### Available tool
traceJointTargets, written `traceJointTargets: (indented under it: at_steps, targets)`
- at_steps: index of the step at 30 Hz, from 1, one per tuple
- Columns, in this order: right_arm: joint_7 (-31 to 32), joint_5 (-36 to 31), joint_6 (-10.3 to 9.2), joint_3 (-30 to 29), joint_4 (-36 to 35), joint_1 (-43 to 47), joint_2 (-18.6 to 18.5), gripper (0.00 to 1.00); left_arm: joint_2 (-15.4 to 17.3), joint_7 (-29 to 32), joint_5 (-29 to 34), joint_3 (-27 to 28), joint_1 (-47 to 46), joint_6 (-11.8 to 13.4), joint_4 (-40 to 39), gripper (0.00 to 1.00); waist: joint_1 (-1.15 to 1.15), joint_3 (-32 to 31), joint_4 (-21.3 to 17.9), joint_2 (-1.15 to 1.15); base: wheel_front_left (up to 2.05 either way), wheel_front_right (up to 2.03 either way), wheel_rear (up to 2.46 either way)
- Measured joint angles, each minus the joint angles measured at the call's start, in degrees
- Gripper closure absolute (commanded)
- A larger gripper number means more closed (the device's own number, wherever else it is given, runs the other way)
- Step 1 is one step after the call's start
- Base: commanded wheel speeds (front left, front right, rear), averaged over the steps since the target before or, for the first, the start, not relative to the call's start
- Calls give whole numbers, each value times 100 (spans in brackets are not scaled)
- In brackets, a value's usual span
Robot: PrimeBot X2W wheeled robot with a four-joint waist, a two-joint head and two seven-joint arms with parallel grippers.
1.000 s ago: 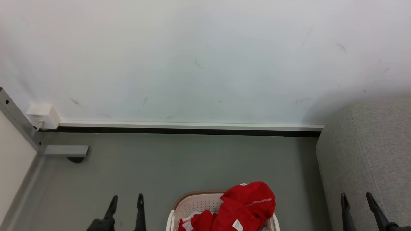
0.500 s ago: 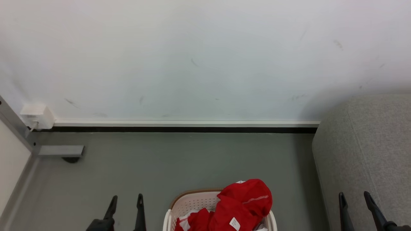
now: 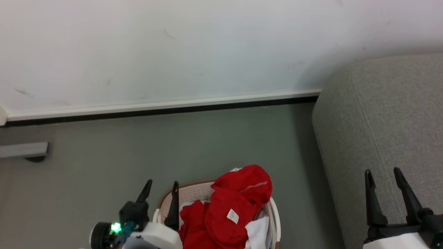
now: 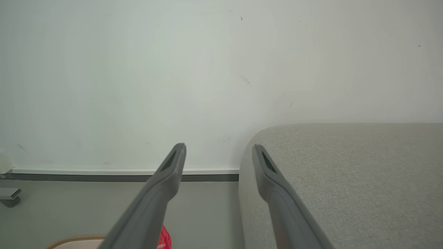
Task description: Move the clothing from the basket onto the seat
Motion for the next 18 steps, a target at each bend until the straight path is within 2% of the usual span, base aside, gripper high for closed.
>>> traceJointTargets:
  at_steps: [8, 12, 18]
  targets:
    - [0, 112, 0, 105, -299, -621, -3, 0, -3, -1, 60, -661, -1375, -157, 1596, 0, 1, 934, -359, 0, 0, 0, 0]
    - [0, 179, 0, 178, -465, -889, -5, 0, -5, 285, -118, -1099, -2065, -268, 2515, 0, 1, 1443, -546, 0, 0, 0, 0]
    - [0, 352, 0, 281, -671, -1239, -8, 0, -7, 647, -309, -1539, -2871, -232, 3418, 0, 1, 2171, -813, 0, 0, 0, 0]
